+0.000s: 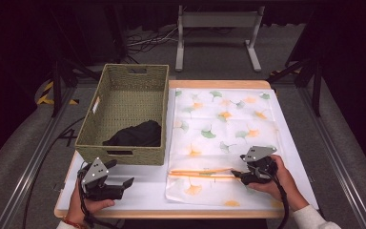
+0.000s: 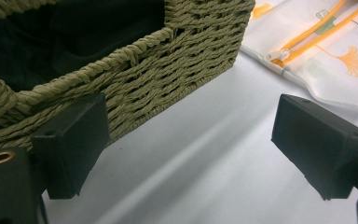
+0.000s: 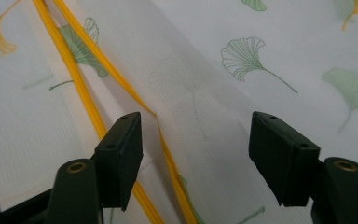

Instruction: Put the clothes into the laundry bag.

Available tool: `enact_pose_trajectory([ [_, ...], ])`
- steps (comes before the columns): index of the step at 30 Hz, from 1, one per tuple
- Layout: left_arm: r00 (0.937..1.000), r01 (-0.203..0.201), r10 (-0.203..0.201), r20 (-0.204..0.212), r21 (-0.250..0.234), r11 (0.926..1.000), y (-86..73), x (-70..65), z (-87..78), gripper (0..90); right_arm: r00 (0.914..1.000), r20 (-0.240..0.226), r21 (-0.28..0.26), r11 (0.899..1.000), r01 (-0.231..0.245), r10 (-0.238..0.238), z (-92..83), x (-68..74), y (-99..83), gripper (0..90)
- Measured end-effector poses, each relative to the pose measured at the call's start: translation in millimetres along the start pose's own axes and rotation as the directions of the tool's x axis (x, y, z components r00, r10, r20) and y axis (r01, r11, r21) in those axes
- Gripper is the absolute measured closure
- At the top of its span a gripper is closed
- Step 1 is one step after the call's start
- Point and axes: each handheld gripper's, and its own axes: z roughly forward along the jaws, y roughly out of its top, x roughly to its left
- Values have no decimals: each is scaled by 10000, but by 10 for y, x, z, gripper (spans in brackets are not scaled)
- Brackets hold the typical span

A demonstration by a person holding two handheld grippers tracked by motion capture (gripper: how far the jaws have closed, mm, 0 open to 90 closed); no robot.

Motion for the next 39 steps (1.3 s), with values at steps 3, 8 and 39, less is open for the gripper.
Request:
enact_pose_trajectory([
  [3, 9999, -98, 97, -52, -103, 9999, 1, 10, -27, 122, 9989, -444, 34, 9999, -146, 147, 48, -28, 16, 351],
  [8, 9999, 98, -97, 32, -300, 9995, 9, 32, -47, 125, 9975, -639, 220, 9994, -285, 298, 112, -61, 39, 344],
  [39, 9988, -97, 93, 476, 80, 9999, 25, 21, 47, 140, 9969, -485, 571, 9966, -594, 622, 236, -222, 91, 873],
])
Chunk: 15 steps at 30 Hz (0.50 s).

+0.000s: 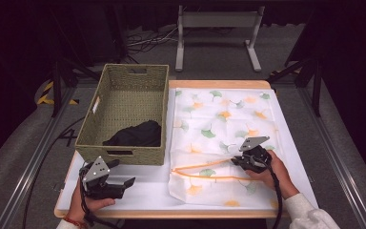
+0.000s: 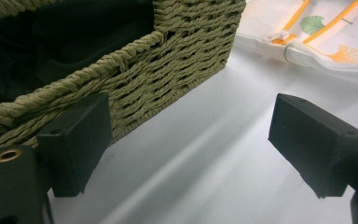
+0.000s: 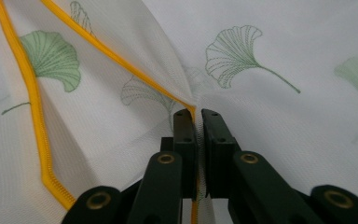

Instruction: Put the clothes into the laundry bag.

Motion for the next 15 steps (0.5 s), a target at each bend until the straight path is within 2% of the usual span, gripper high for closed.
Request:
enact_pose_trajectory([
  [3, 10000, -31, 31, 30, -7, 10000, 3, 5, -7, 140, 9993, 158, -100, 9994, 331, -329, -12, 36, 9, 884],
  [6, 10000, -52, 52, 57, 21, 10000, 1, 6, -1, 140, 9986, 388, -581, 9976, 370, -348, -83, 61, 24, 885],
  [7, 10000, -52, 52, 57, 21, 10000, 1, 6, -1, 140, 9986, 388, -581, 9976, 370, -348, -83, 61, 24, 885],
  [9, 10000, -12, 12, 71, 9, 10000, 3, 5, -1, 140, 9965, 657, -809, 9951, 573, -520, -128, 92, 40, 886],
  [15, 9999, 16, -15, 143, -32, 10000, 4, 3, -1, 136, 9915, 1037, -1445, 9851, 930, -784, -235, 184, 73, 887],
])
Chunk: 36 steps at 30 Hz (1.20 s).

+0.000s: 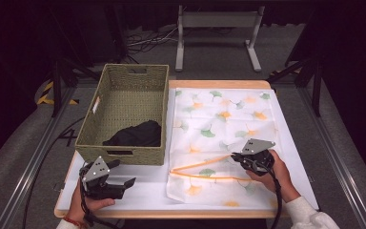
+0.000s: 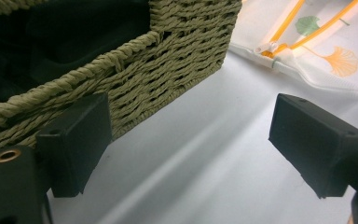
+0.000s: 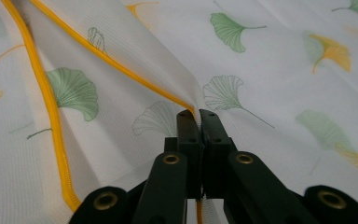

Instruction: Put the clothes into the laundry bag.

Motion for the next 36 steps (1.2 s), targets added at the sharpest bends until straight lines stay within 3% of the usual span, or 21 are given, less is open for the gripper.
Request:
enact_pose_trajectory([
  [12, 9999, 116, -116, 47, -13, 9999, -1, 15, -12, 138, 9974, 634, -774, 9962, 391, -343, -162, 23, 197, 887],
  [15, 9985, 527, -523, 129, -292, 9982, 8, 49, -27, 139, 9964, 810, -901, 9954, 313, -240, -198, 27, 265, 887],
  [30, 9999, 163, -162, 40, -127, 9998, 24, 17, -12, 147, 9928, 1173, -1458, 9884, 435, -264, -298, 33, 440, 886],
  [32, 10000, -68, 68, 39, -111, 9999, 29, -5, -24, 147, 9912, 1291, -1578, 9863, 484, -280, -328, 44, 472, 886],
  [36, 9998, -172, 169, -70, -425, 9989, 61, -36, -89, 152, 9889, 1471, -1847, 9815, 495, -221, -382, 61, 542, 886],
])
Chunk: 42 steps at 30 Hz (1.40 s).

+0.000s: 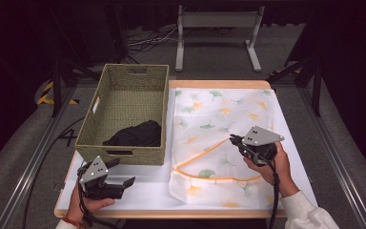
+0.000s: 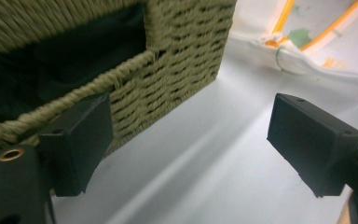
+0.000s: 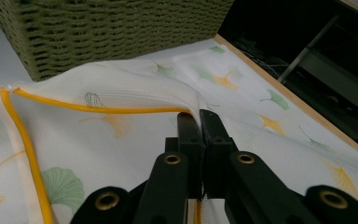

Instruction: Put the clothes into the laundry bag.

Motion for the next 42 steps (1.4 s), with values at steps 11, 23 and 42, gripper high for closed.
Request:
enact_pose_trajectory([
  [11, 9961, -460, 399, -782, -774, 9959, 163, 71, -288, 143, 9994, 332, -374, 9993, -78, 91, -45, 43, 111, 887],
  [23, 9871, -1363, 1305, -926, -599, 9889, 614, 256, -347, 122, 9988, 470, -803, 9967, -80, 118, -74, 63, 191, 887],
  [42, 9775, -2058, 2107, 70, 2484, 9466, 1298, 808, 475, 99, 9998, 155, -622, 9980, -79, 89, -21, 78, 152, 886],
])
